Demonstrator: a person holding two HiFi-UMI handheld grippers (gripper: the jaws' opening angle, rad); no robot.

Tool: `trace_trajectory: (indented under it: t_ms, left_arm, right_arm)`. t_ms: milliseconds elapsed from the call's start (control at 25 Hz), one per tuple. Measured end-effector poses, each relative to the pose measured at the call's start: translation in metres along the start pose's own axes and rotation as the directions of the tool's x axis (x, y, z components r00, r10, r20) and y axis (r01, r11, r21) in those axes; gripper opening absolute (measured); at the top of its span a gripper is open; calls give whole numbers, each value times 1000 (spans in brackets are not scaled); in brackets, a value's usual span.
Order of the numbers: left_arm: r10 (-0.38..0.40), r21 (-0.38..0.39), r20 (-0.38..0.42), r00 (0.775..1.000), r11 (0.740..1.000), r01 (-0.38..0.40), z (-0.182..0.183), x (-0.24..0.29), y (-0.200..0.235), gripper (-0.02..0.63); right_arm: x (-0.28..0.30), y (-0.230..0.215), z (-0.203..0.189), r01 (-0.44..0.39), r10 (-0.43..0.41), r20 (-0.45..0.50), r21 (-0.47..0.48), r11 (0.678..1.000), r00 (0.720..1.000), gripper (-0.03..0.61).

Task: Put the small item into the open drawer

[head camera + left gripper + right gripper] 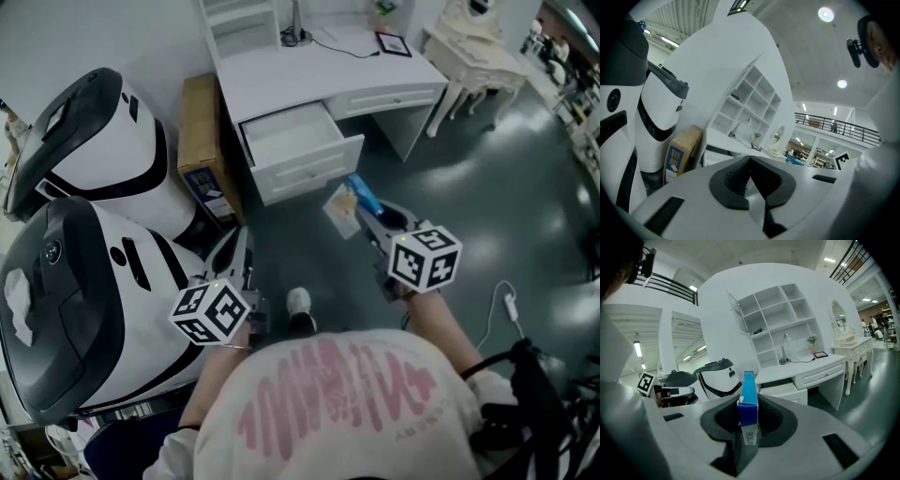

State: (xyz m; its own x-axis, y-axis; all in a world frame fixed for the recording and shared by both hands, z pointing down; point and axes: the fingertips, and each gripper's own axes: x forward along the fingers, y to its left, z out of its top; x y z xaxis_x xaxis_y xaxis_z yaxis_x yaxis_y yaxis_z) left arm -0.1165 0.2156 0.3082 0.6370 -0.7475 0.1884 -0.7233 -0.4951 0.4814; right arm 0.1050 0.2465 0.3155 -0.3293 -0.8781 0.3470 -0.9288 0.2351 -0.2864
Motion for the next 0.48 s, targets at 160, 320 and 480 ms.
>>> trace_trajectory:
  t_ms: [160, 320, 480]
  left_arm:
    - [-20, -2, 6, 1000, 1000, 20, 29, 35, 18, 29]
    - [-44, 5, 13, 999, 999, 44, 54, 68, 35, 29]
    - [-49, 7, 14, 999, 999, 49, 74, 98, 57, 29]
  right_arm:
    - [38, -7, 28, 8, -8, 7, -7, 1000, 1000, 91]
    - [74, -14, 51, 17, -17, 9, -13, 1000, 1000, 91]
    - [111, -21, 67, 21, -21, 13, -15, 1000, 1000, 91]
